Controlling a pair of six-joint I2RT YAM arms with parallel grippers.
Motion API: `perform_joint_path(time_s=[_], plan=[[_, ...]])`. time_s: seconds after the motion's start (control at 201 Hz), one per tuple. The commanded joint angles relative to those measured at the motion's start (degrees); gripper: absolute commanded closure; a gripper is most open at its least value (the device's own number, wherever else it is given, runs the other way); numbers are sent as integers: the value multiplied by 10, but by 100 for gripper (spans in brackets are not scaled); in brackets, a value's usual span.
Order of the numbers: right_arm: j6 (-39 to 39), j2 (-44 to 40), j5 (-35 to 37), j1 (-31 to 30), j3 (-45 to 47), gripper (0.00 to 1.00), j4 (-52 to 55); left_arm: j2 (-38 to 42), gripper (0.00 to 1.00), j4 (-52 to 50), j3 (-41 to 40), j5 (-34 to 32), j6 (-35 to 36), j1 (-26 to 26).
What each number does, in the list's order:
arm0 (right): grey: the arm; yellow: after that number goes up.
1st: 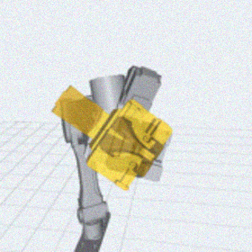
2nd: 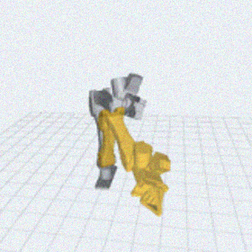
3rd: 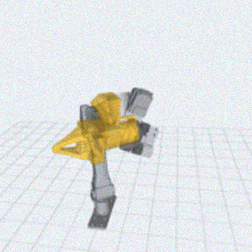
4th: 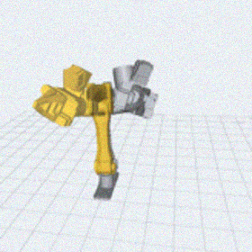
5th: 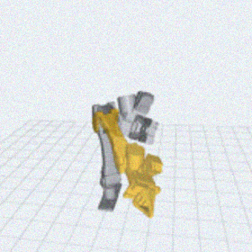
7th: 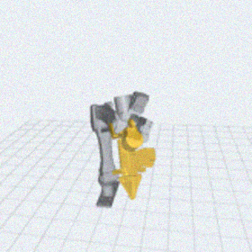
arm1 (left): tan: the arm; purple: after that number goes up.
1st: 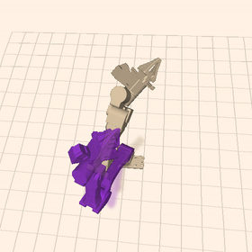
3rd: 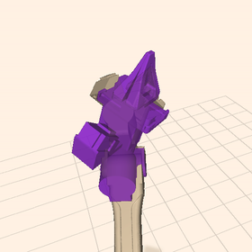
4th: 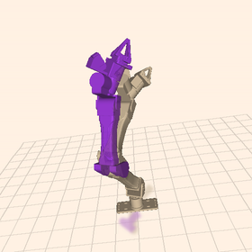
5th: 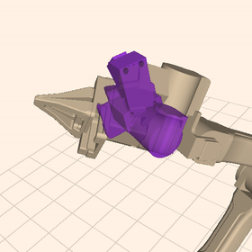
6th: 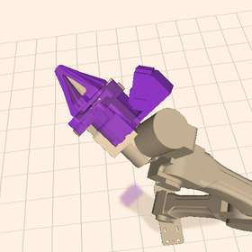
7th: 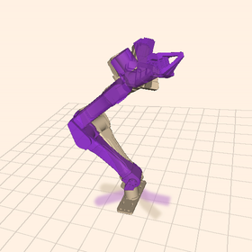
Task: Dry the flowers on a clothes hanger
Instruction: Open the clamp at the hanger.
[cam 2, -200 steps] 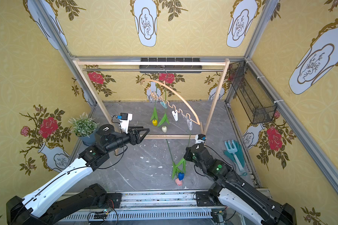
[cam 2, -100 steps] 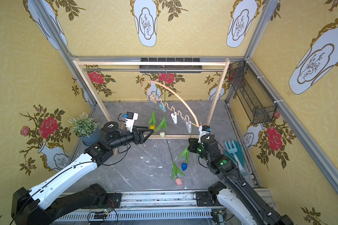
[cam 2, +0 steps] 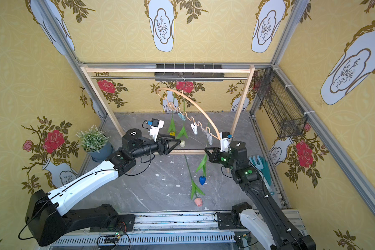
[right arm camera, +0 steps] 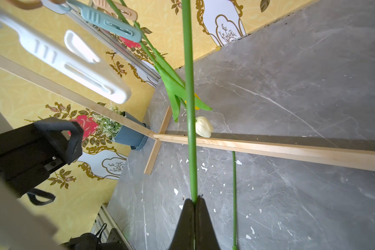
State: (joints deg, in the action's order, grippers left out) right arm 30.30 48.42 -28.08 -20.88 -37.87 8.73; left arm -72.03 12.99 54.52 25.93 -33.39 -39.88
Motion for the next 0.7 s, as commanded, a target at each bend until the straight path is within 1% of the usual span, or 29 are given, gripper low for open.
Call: perform_joint_path(time_s=[0.0,0.129,0.358,0.692], plan=[[-14,6,-34,1,-9,100,-36,-19,32,34,17,-10,11,-4],[-18,11,-38,1,-13,100,-35,-32,34,41,29,-10,11,-6],[-19,13,-46,0,-14,100,-41,-49,33,44,44,-6,17,-12],[-16,10,-49,1,-9,100,-42,-42,33,42,24,-27,31,-17]])
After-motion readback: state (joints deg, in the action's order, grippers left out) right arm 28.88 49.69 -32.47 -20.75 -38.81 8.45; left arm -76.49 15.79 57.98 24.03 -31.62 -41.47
